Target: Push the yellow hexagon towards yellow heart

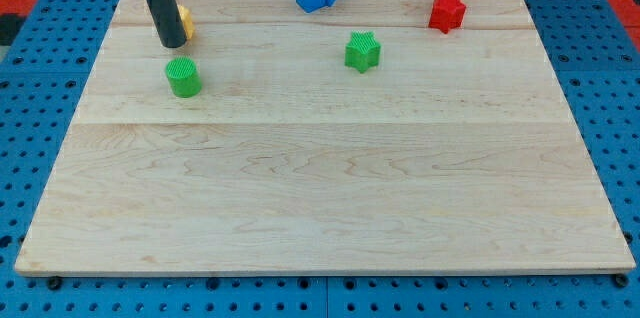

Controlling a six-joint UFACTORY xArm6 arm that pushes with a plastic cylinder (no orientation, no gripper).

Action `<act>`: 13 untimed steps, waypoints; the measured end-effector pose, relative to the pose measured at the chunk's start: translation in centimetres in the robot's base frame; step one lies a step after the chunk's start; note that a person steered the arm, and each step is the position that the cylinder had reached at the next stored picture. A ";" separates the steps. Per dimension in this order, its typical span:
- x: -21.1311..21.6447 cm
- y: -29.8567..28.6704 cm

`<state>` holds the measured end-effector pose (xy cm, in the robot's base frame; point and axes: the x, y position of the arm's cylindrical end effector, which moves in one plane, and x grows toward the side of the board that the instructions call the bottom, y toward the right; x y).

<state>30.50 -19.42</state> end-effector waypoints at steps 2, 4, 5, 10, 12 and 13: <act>-3.2 0.2; -3.4 0.1; -3.5 0.1; -4.9 0.1; -5.4 0.1; -5.7 0.1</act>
